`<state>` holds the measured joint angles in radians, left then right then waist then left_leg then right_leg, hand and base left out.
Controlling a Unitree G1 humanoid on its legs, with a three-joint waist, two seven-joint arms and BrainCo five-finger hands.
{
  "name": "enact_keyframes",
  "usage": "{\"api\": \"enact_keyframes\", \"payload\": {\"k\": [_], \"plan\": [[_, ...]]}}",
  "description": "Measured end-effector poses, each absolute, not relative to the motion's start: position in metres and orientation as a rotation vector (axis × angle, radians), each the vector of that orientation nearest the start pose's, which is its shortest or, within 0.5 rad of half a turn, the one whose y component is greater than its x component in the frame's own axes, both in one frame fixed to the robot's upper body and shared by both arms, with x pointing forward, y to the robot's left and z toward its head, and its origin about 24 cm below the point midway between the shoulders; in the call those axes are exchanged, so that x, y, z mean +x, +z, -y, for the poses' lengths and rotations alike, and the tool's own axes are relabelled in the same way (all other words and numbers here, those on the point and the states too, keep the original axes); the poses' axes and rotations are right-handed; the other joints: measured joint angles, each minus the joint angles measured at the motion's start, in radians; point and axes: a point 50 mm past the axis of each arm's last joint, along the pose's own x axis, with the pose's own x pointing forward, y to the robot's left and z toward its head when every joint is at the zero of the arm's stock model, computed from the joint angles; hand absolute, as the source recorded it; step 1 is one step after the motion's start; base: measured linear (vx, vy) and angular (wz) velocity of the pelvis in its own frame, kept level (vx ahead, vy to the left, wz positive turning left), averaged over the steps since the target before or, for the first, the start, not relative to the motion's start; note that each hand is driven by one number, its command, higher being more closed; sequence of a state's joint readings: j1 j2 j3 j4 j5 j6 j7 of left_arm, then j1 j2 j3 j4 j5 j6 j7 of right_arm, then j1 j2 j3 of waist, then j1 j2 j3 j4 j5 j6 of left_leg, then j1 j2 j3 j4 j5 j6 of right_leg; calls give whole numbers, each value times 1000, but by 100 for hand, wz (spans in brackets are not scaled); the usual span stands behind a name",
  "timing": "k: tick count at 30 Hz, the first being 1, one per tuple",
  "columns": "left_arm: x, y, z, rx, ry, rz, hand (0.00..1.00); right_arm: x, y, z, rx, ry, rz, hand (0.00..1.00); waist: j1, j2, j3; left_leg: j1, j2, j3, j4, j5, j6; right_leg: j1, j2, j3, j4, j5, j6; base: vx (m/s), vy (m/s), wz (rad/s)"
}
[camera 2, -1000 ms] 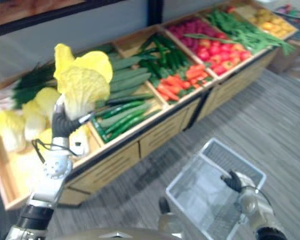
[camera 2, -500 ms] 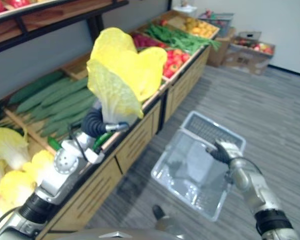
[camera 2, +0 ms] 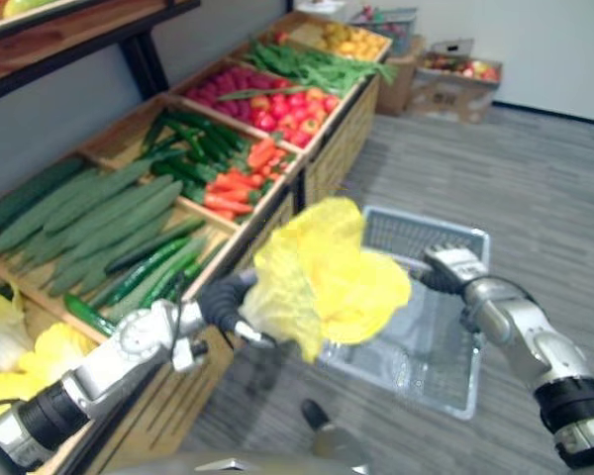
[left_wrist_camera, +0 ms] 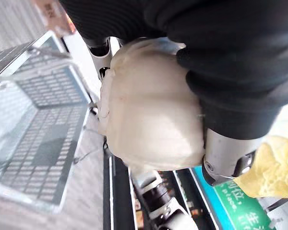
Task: Pick vegetable in the basket
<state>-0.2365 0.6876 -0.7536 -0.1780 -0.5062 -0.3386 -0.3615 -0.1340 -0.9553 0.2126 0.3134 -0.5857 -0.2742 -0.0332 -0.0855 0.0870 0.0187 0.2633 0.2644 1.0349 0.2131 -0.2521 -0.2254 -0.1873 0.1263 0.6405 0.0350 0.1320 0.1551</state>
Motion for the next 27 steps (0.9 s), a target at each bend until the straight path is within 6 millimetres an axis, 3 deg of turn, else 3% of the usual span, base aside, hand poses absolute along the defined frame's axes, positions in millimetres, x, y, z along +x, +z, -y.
{"api": "enact_keyframes", "payload": {"k": [2,12,22,27], "plan": [[207,80,-84,136,-1193,200,100,271,88,289,-1535,291,33,100,-20,3,1,0,1,4,1,-1,2,0,0,1,0,0,0,0,0,0],[194,53,-66,302,-1329,137,100,279,94,246,-1526,436,207,100,-47,12,6,20,1,44,3,-3,1,1,16,30,0,3,2,-14,3,-9],[201,42,-41,312,-1298,156,100,282,90,220,-1495,506,269,100,-51,-3,17,42,0,84,2,-3,0,3,35,64,7,4,4,-13,-1,-11],[207,26,-32,390,-1260,140,100,284,89,200,-1461,565,315,100,-55,-15,35,58,1,100,5,-7,-3,9,44,77,14,1,5,-11,-5,-8]]}}
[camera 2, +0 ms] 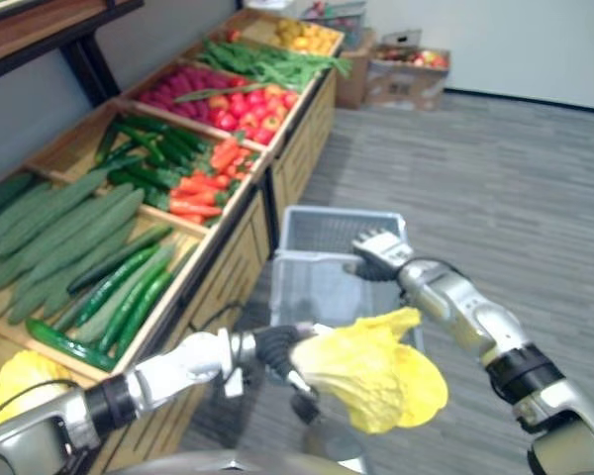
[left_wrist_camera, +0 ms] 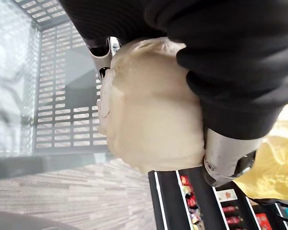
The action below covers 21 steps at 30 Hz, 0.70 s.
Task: Pick vegetable in the basket
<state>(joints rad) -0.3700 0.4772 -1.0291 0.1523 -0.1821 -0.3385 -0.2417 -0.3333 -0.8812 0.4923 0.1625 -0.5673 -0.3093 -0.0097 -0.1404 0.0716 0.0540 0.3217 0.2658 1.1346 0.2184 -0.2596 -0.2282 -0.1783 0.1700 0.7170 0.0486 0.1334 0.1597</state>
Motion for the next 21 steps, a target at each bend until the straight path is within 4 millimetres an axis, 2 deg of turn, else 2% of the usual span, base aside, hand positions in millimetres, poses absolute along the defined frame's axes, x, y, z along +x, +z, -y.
{"api": "enact_keyframes", "payload": {"k": [5,16,17,21], "plan": [[227,10,-29,500,-1151,99,100,281,78,184,-1411,637,303,100,1,-11,9,0,7,1,13,-7,0,-1,0,-2,-1,-4,0,0,0,0],[248,-19,-41,762,-1065,11,100,286,81,168,-1369,648,337,100,2,-16,13,3,8,9,12,-7,0,-1,0,-4,-2,-3,-4,0,0,0],[250,-21,-43,792,-1043,2,0,286,81,167,-1364,650,336,100,2,-17,13,3,8,9,12,-7,0,-1,0,-4,-2,-4,-4,0,0,0],[256,-27,-43,872,-1030,-16,0,288,82,166,-1353,641,334,100,3,-20,15,3,9,7,12,-7,0,-1,0,-6,-1,-4,-4,-5,-8,0]]}}
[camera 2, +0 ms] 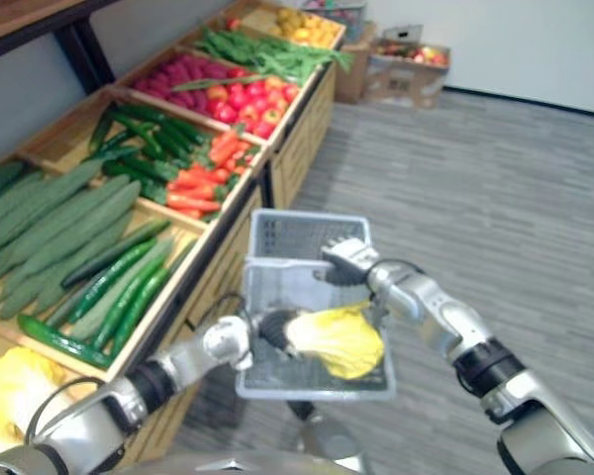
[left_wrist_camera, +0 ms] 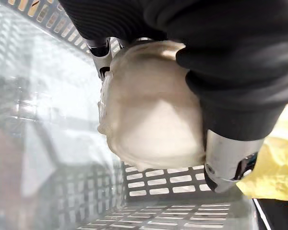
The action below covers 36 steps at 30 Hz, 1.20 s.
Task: Pick vegetable in the basket
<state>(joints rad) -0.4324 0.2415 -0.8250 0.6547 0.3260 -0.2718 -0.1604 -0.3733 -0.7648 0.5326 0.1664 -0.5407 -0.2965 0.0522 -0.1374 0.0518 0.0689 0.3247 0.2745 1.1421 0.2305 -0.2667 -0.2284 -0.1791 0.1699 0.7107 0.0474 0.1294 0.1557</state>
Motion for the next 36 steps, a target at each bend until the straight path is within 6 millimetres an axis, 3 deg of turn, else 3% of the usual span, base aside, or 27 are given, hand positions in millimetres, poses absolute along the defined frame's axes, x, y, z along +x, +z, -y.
{"api": "enact_keyframes", "payload": {"k": [7,15,20,25,28,30,32,36], "plan": [[265,-20,-40,886,-1013,2,0,292,88,175,-1356,599,314,100,2,-1,0,-3,2,-8,0,0,0,1,-2,-8,0,1,-1,0,0,2],[264,-5,-26,854,-1035,83,0,286,81,183,-1335,577,268,100,6,-2,1,-9,7,-48,0,0,1,14,-20,-47,-3,-2,-4,-17,-12,15],[246,31,-1,755,-1124,283,0,276,62,198,-1284,537,167,100,10,-4,2,-28,17,-110,0,3,4,31,-41,-105,-6,-13,-11,-17,-17,36],[214,69,5,552,-1277,424,0,270,35,241,-1183,342,-66,100,38,-5,2,-52,19,-179,-4,10,15,42,-69,-175,-9,-16,-15,-14,-17,42],[203,86,-6,409,-1342,424,0,254,12,271,-1080,197,-234,100,56,-11,2,-81,15,-245,-5,16,25,52,-99,-235,-9,-27,-17,-36,-27,61],[195,95,-13,315,-1374,411,0,234,-12,293,-953,71,-384,100,67,-19,0,-112,9,-312,-11,25,40,63,-130,-298,-9,-37,-19,-46,-34,86],[188,100,-19,247,-1396,398,0,216,-28,305,-867,-28,-477,100,72,-26,-4,-142,-2,-372,-20,37,54,66,-158,-354,-9,-45,-18,-42,-28,99],[180,102,-28,152,-1390,358,0,174,-54,323,-711,-213,-619,100,118,-37,-11,-212,-29,-500,-23,54,80,79,-221,-491,-14,-47,-16,-45,0,93]]}}
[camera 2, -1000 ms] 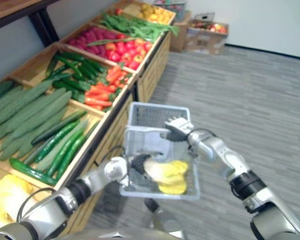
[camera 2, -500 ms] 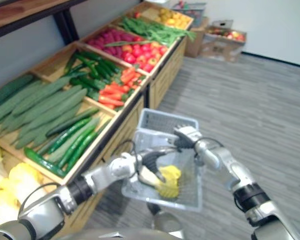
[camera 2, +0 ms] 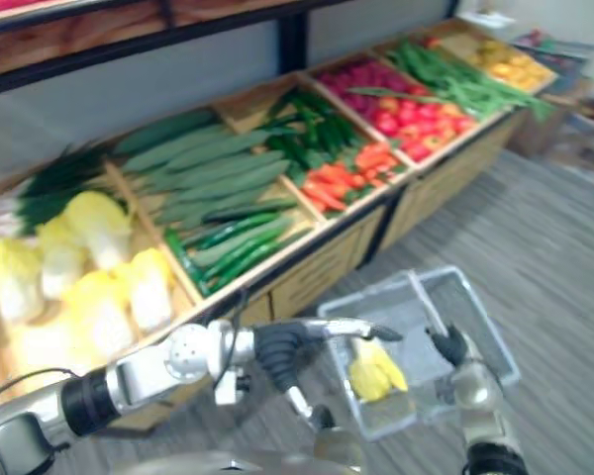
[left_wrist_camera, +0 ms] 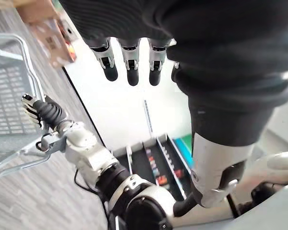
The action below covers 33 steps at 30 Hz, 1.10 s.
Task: Pick vegetable in the basket
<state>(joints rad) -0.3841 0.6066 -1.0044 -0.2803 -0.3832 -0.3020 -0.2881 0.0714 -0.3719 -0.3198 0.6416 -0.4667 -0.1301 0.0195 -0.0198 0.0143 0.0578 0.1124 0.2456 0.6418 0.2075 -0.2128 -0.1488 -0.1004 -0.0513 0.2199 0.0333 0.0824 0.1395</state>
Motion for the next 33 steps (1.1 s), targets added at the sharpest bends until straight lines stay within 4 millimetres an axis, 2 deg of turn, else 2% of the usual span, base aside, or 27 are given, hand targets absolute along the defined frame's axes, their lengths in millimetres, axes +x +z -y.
{"api": "enact_keyframes", "payload": {"k": [1,4,6,7,9,11,12,13,15,18,21,22,23,25,27,28,30,33], "plan": [[180,101,-30,136,-1375,351,0,168,-58,324,-692,-239,-638,100,4,-1,-3,-8,-5,-18,0,2,4,2,-8,-17,1,0,0,-36,18,89],[181,107,-52,81,-1233,366,0,133,-75,329,-573,-376,-720,100,24,-8,-12,-49,-37,-106,-15,18,27,10,-52,-112,3,0,0,-35,35,87],[185,113,-70,26,-1092,377,0,113,-85,326,-502,-445,-767,100,38,-13,-20,-58,-58,-149,-32,27,36,20,-74,-153,3,-1,1,-37,44,57],[189,115,-85,-7,-980,386,0,102,-89,328,-475,-492,-793,100,50,-20,-30,-60,-76,-173,-53,38,41,24,-89,-178,3,-1,1,-28,39,60],[196,115,-110,-54,-754,397,0,87,-96,327,-425,-534,-835,100,51,-25,-44,-63,-97,-215,-82,54,52,38,-107,-220,0,-1,0,-15,32,66],[200,114,-147,-102,-418,424,0,71,-107,322,-352,-581,-890,100,59,-41,-59,-78,-116,-260,-108,74,61,44,-122,-256,-7,-10,-5,-12,5,59],[201,113,-157,-81,-322,432,0,68,-110,321,-332,-588,-904,100,61,-56,-58,-85,-122,-273,-117,82,62,44,-124,-266,-12,-17,-5,-13,-44,54],[202,100,-182,-26,-88,402,0,58,-118,319,-272,-624,-941,100,66,-58,-71,-95,-135,-301,-142,103,65,46,-129,-286,-24,-27,-1,-10,-55,56],[200,69,-214,39,178,265,0,44,-123,319,-219,-671,-983,100,69,-64,-78,-95,-140,-340,-183,136,64,54,-128,-326,-31,-33,-8,11,-67,55],[190,35,-244,122,420,81,0,33,-128,315,-178,-699,-1019,100,66,-60,-85,-93,-145,-388,-232,188,66,56,-123,-380,-30,-38,-8,36,-58,49],[175,17,-262,158,607,-27,0,29,-133,306,-169,-675,-1043,100,64,-62,-85,-91,-136,-407,-257,211,68,69,-115,-400,-31,-39,-10,7,-54,21],[144,-16,-293,248,856,-214,0,32,-137,295,-191,-617,-1048,100,60,-62,-101,-63,-126,-405,-275,215,63,90,-108,-407,-33,-44,-15,-62,-51,3],[130,-30,-302,261,941,-305,0,29,-137,291,-199,-611,-1048,100,52,-60,-105,-57,-126,-403,-280,212,60,95,-107,-411,-33,-48,-16,-64,-37,1],[116,-42,-309,282,1009,-383,0,25,-138,288,-194,-613,-1058,100,51,-59,-106,-57,-127,-403,-293,215,64,93,-107,-416,-36,-57,-22,-42,-10,4],[93,-67,-315,290,1050,-529,0,21,-139,287,-194,-622,-1067,100,50,-56,-113,-58,-127,-403,-301,219,62,92,-107,-422,-40,-60,-17,-27,-15,4],[80,-81,-316,262,1081,-619,0,19,-140,286,-196,-629,-1074,100,46,-53,-121,-57,-127,-403,-307,220,61,91,-107,-425,-46,-61,-17,1,-13,4],[42,-116,-302,206,1088,-877,0,11,-142,285,-177,-650,-1098,100,42,-52,-123,-61,-127,-407,-308,220,61,91,-106,-431,-59,-61,-16,20,-12,6],[11,-140,-280,150,1029,-1089,0,6,-145,282,-162,-666,-1127,100,42,-54,-123,-73,-127,-409,-308,219,60,85,-103,-430,-66,-60,-17,69,-8,2]]}}
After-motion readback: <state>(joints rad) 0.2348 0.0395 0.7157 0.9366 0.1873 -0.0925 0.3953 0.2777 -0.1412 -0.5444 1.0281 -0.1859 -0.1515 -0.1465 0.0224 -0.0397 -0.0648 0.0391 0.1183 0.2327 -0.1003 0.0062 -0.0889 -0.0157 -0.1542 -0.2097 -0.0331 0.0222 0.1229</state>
